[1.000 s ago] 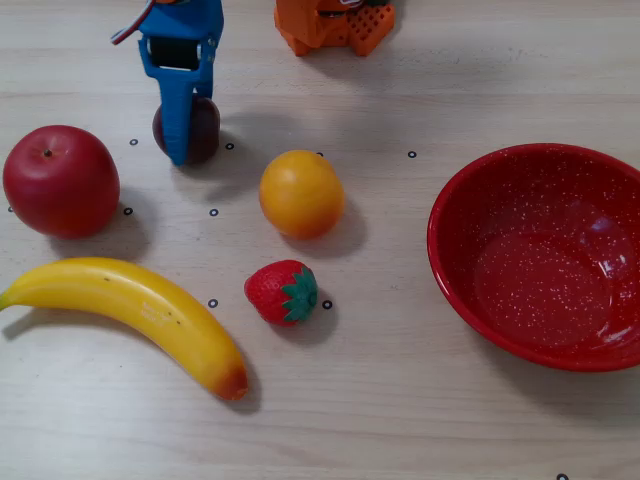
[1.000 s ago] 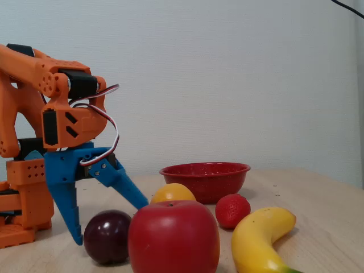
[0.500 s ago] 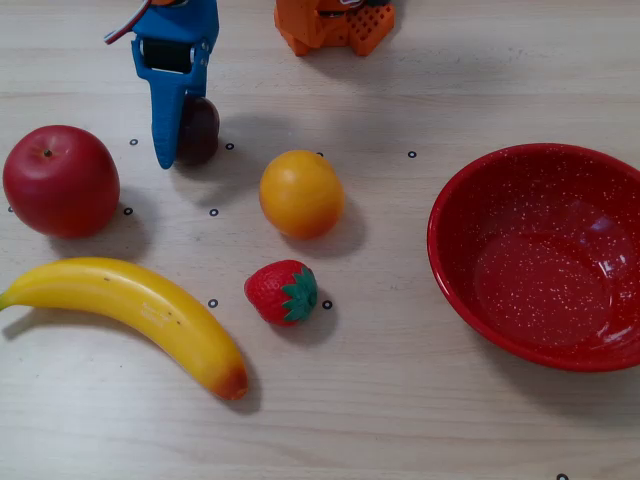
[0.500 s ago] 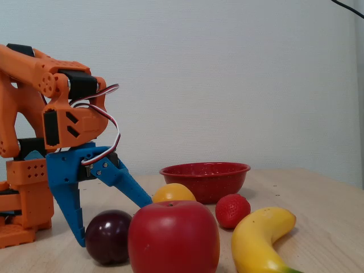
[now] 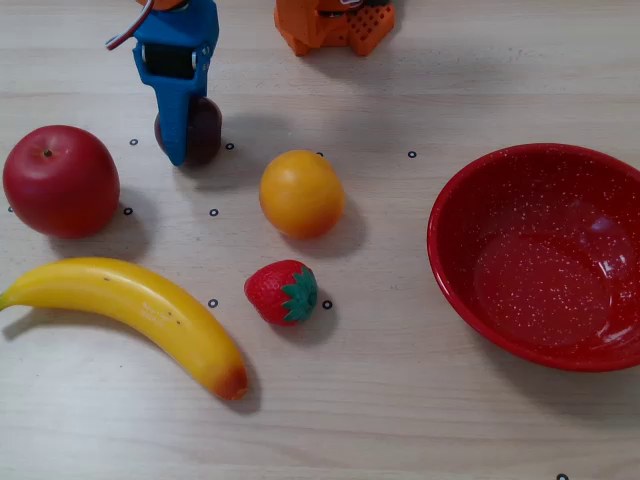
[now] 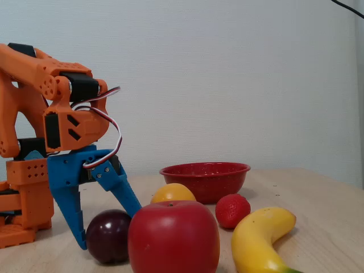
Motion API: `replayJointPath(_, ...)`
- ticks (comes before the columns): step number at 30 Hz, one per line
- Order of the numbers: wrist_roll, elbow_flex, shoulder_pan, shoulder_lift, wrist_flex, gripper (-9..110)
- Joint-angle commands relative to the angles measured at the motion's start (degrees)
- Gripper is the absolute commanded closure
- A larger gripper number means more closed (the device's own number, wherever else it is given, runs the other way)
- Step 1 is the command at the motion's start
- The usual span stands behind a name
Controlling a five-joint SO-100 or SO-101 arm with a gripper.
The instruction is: Put the plum in the red bowl.
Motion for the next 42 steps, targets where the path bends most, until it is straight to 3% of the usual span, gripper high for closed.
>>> replayJointPath(1, 1.8, -2.0, -1.1, 0.7, -1.0, 70)
replayJointPath(4, 2.2, -2.0, -1.0, 0.6, -1.1, 79)
replayJointPath(8, 2.5, -2.2, -0.9, 0.9, -0.5, 101)
replayJointPath(16, 0.4, -8.4, -0.4, 5.5, 11.1, 101)
replayJointPath(24, -10.9, -27.0, 8.5, 9.4, 28.0, 101)
replayJointPath(31, -23.9, -46.6, 24.5, 9.4, 38.0, 101)
replayJointPath(42, -41.0, -61.4, 55.7, 3.5, 32.3, 101)
